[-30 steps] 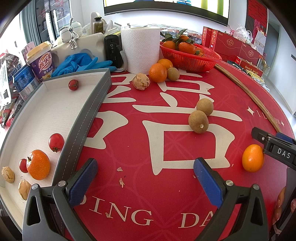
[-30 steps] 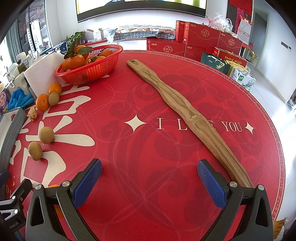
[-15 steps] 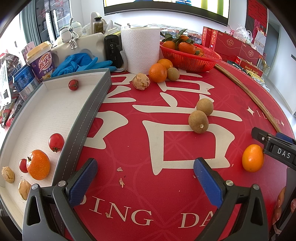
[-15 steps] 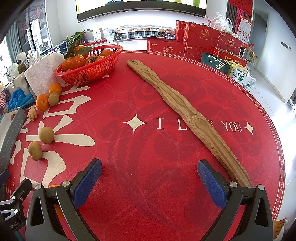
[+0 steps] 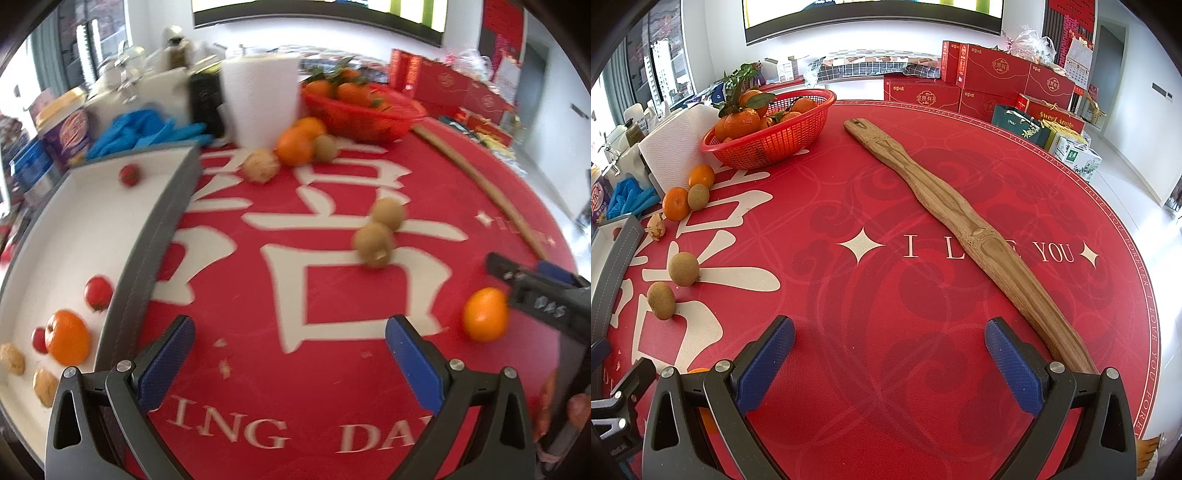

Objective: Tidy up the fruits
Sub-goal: 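Lower the left gripper onto a brown kiwi and close on it, then lift the kiwi with the left gripper while the right grasps a tan walnut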

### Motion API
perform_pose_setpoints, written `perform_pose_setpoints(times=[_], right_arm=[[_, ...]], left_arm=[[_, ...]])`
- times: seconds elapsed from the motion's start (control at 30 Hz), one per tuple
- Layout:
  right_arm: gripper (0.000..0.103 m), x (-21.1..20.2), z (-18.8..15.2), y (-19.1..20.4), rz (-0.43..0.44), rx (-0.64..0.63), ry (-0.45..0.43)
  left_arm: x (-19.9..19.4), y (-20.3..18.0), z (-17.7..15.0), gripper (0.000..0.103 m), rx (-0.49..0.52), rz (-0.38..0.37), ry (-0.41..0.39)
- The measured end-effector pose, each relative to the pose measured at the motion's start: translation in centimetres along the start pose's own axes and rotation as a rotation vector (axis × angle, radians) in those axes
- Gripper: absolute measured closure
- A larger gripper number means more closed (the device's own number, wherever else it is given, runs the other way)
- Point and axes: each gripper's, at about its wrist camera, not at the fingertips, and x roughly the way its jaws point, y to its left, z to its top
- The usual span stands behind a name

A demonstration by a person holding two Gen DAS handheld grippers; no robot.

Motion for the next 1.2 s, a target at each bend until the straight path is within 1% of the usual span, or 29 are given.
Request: perform_pose_setpoints(times=[0.1,0.17,0.33,0.37,0.43,0.5,0.53,0.6,0.67,0.73,0.8,1.07,1.2], right_arm=[[0.000,0.0,0.0,0.0,0.000,0.000,0.000],[0.000,0.0,0.0,0.0,0.000,0.000,0.000],[0.000,0.0,0.0,0.0,0.000,0.000,0.000],[0.000,0.0,0.0,0.0,0.000,0.000,0.000],[0.000,0.0,0.0,0.0,0.000,0.000,0.000],[0.000,0.0,0.0,0.0,0.000,0.000,0.000],[0.000,0.0,0.0,0.0,0.000,0.000,0.000],[0.000,0.0,0.0,0.0,0.000,0.000,0.000],[0.000,0.0,0.0,0.0,0.000,0.000,0.000],[0.000,0.0,0.0,0.0,0.000,0.000,0.000],[0.000,0.0,0.0,0.0,0.000,0.000,0.000],[0.000,0.0,0.0,0.0,0.000,-0.001,0.000],[0.000,0.1,0.2,0.1,0.010,-0.017,0.006]], left_arm=[[-0.7,-1.4,1.2,0.001,0.045,-0.005,-0.041],[-0.4,-1.9,1.9,0.002,0.061,-0.010,-0.045],[2.1,-2.8,3.3,0.013,0.054,-0.049,0.012],[2.6,-3.0,3.6,0.016,0.050,-0.054,0.026],[2.9,-3.2,3.8,0.022,0.047,-0.042,0.023],[3.0,-3.4,4.1,0.035,0.053,-0.029,0.016],[3.0,-3.4,4.2,0.040,0.053,-0.026,0.013],[3.0,-3.3,4.4,0.062,0.053,-0.029,0.006],[2.9,-3.2,4.3,0.074,0.060,-0.027,-0.004],[2.7,-2.7,3.9,0.073,0.054,-0.031,-0.008],[2.3,-2.2,3.3,0.074,0.052,-0.018,-0.016],[-0.8,1.3,-1.2,0.073,0.024,0.046,-0.048],[-1.5,2.0,-2.3,0.073,0.021,0.056,-0.062]])
